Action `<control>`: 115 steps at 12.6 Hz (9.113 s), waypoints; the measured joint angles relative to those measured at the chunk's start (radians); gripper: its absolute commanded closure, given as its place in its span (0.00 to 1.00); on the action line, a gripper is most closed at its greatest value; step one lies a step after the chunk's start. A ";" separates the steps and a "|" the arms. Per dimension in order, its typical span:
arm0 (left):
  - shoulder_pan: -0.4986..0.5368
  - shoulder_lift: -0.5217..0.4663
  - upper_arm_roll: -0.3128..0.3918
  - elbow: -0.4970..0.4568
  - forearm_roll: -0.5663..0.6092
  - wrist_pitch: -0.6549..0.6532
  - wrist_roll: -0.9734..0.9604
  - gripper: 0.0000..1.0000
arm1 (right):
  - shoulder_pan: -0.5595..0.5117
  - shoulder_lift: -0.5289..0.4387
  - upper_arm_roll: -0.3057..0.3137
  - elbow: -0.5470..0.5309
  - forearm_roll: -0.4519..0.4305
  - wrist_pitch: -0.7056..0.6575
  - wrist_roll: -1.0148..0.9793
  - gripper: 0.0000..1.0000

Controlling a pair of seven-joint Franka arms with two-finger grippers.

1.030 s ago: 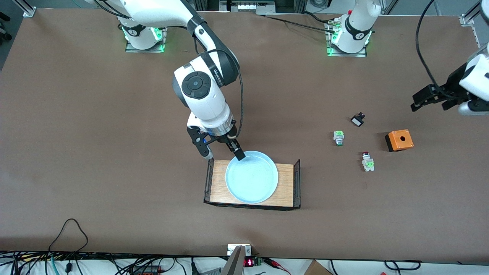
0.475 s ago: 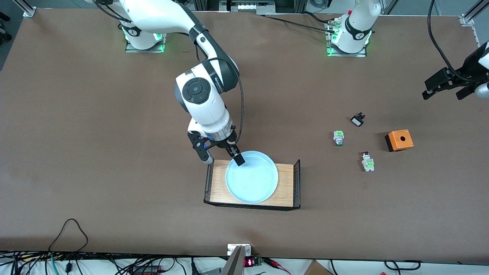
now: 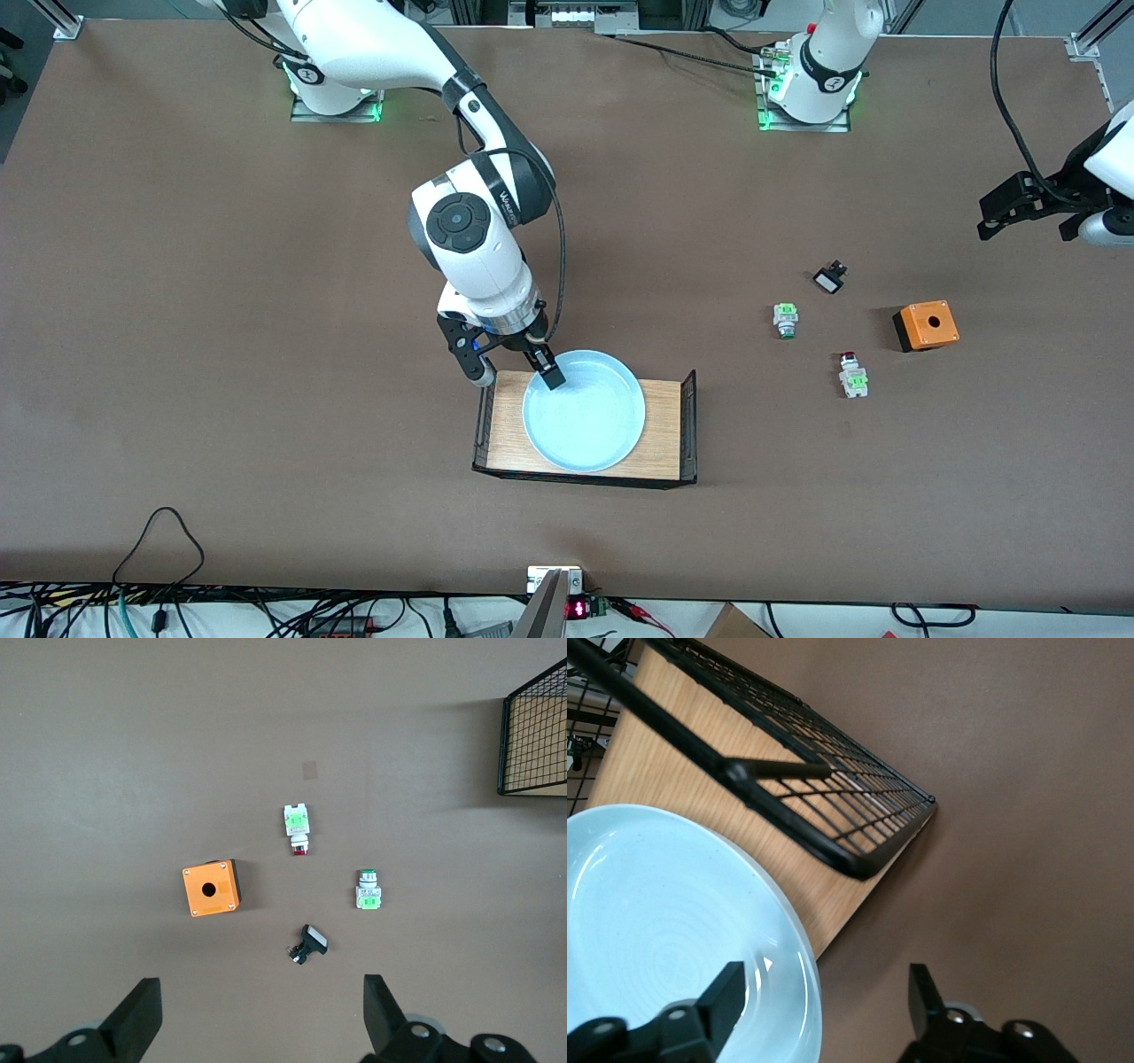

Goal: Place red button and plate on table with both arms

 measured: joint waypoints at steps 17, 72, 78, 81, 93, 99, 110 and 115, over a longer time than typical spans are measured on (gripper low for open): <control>-0.004 0.001 -0.004 0.018 0.000 0.000 0.000 0.00 | 0.005 -0.039 0.001 0.026 0.067 -0.001 0.001 1.00; -0.012 0.001 -0.012 0.081 0.000 -0.036 -0.003 0.00 | -0.725 -0.472 0.011 -0.947 -0.052 0.047 -1.904 0.00; -0.013 0.001 -0.030 0.084 0.000 -0.036 -0.004 0.00 | -0.722 -0.513 0.098 -0.756 -0.058 -0.182 -1.652 0.00; -0.010 0.001 -0.027 0.090 -0.017 -0.049 -0.005 0.00 | -0.719 -0.518 0.122 -0.633 -0.092 -0.334 -1.558 0.00; 0.012 0.009 -0.018 0.114 -0.033 -0.095 -0.006 0.00 | -0.758 -0.544 0.110 -0.214 -0.209 -0.631 -1.426 0.00; 0.012 0.011 -0.018 0.115 -0.033 -0.095 -0.006 0.00 | -0.714 -0.599 0.016 -0.301 -0.209 -0.582 -1.535 0.00; 0.013 0.012 -0.017 0.116 -0.033 -0.095 -0.006 0.00 | -0.669 -0.734 0.011 -0.465 -0.209 -0.533 -1.536 0.00; 0.013 0.012 -0.017 0.116 -0.033 -0.095 -0.006 0.00 | -0.669 -0.736 0.011 -0.445 -0.209 -0.564 -1.542 0.00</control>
